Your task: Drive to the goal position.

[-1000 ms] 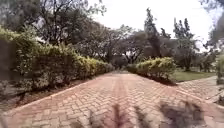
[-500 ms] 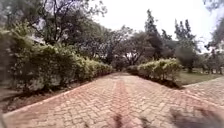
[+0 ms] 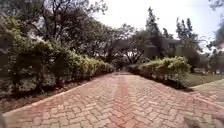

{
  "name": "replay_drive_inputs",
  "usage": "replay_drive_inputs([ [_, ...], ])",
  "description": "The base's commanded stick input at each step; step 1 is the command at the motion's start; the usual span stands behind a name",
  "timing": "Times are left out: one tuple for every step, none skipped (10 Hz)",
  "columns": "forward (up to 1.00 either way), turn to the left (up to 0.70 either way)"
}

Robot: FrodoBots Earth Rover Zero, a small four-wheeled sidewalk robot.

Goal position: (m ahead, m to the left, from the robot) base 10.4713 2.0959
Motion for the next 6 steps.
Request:
replay_drive_inputs([
  [0.70,0.00],
  [0.70,0.00],
  [0.70,0.00],
  [0.70,0.00],
  [0.70,0.00],
  [0.70,-0.35],
])
